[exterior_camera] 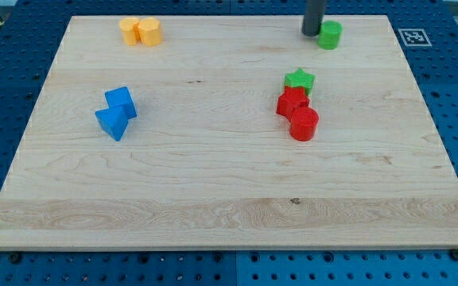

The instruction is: Move the green star closer to the green circle

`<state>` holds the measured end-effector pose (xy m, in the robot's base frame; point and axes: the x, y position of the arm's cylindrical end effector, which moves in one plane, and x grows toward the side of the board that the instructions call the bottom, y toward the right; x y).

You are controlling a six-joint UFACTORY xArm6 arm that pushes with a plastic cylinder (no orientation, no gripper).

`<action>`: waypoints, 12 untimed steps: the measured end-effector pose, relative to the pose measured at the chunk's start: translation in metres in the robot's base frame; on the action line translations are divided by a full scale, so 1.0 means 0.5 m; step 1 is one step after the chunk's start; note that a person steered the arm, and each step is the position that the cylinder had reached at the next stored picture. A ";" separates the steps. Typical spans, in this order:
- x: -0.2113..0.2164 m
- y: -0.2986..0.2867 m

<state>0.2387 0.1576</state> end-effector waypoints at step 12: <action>0.380 0.017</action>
<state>0.4285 0.1659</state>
